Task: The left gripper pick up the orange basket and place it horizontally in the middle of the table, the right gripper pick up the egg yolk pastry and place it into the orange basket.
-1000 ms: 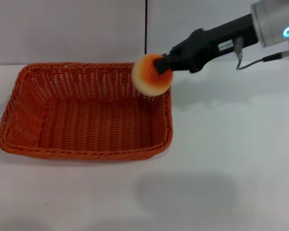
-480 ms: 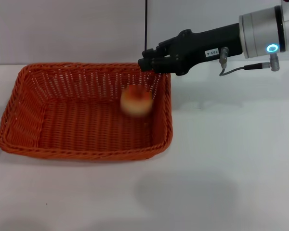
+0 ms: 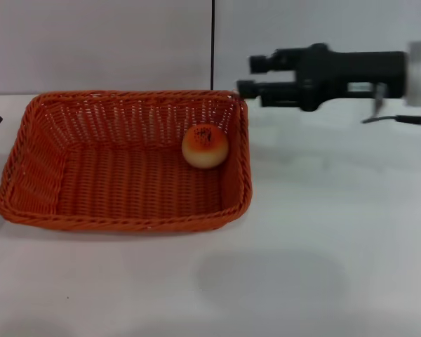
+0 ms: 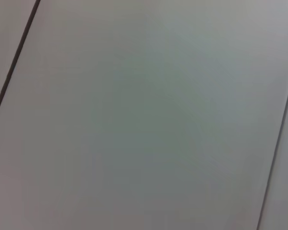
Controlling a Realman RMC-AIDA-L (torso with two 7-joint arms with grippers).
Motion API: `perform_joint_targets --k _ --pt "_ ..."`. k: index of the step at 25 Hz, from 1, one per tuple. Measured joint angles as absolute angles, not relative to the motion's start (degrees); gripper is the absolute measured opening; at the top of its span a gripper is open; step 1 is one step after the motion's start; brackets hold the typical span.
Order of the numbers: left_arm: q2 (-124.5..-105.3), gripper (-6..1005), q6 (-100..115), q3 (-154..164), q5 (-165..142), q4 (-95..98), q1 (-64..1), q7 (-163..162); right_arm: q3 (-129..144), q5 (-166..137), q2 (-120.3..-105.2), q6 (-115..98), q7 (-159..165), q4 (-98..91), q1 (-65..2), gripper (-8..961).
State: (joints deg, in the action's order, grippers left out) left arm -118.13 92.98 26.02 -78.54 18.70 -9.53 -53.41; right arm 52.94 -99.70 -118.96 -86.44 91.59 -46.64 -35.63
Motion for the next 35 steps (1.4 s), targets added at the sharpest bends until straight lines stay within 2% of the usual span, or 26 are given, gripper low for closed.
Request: perform_joint_targets --k 2,4,5,10,15,22,35 --pt "-118.13 833 93.2 25.9 -78.3 18.7 -9.4 -52.6 53.0 -96.5 -118.98 -86.8 88.9 -46.8 -33.4 617" --pt "-118.13 833 93.2 25.8 -78.3 18.7 -9.4 -52.0 53.0 -89.8 -119.07 -87.0 81.7 -46.0 -29.1 616" --pt "-118.13 833 93.2 25.8 -78.3 18.7 -9.4 -52.0 53.0 -82.0 -119.13 -87.3 73.0 -43.3 -24.8 616" --pt "-118.07 833 93.2 25.6 -78.2 18.8 -9.4 -51.2 52.6 -64.8 -119.16 -88.1 52.1 -32.4 -18.1 615" --pt "-118.03 833 92.6 25.1 -78.2 18.8 -9.4 -48.7 52.3 -51.5 -119.18 -89.6 35.9 -20.7 -16.1 614" --pt "-118.16 833 90.7 16.7 -78.1 13.0 -9.1 -38.4 52.3 -35.5 -119.41 -94.5 17.4 -4.9 -17.4 614" --pt "-118.47 833 90.2 4.6 -78.1 4.6 -8.2 -27.1 50.7 -33.5 -119.38 -92.3 15.0 -1.9 -21.1 614"
